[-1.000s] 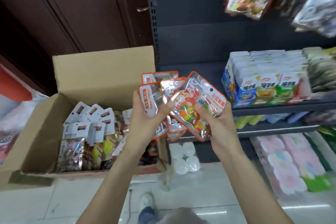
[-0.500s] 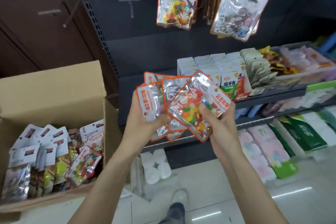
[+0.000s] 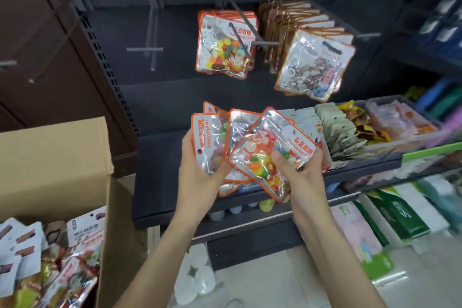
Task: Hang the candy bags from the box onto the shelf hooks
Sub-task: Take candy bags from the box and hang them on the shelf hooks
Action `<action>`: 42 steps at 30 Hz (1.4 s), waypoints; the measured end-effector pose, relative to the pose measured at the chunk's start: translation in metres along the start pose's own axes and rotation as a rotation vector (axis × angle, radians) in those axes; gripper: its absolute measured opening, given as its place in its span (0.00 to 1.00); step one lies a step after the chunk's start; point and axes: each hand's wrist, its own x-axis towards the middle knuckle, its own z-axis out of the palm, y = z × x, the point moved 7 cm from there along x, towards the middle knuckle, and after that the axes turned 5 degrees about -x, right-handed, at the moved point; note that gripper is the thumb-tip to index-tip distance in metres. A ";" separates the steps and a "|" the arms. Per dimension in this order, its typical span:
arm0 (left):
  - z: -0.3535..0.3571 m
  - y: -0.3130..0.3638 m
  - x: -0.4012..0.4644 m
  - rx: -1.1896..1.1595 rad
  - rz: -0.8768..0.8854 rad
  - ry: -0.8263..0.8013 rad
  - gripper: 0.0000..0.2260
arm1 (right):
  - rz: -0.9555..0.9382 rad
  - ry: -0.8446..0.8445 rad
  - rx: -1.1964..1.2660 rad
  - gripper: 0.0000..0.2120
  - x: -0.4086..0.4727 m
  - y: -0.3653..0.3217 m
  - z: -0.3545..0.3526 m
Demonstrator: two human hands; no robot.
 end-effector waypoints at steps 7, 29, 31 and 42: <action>-0.012 0.007 0.018 0.048 0.034 0.080 0.30 | -0.446 -0.083 -0.419 0.41 0.025 -0.068 0.023; -0.014 0.028 0.014 0.137 0.167 0.223 0.29 | -0.792 -0.172 -0.787 0.30 0.065 -0.095 0.069; -0.014 0.026 0.014 0.141 0.161 0.221 0.29 | -0.741 -0.170 -0.798 0.29 0.073 -0.096 0.073; -0.036 0.007 0.018 0.248 0.069 0.252 0.30 | -0.790 -0.030 -1.162 0.27 0.159 -0.073 0.140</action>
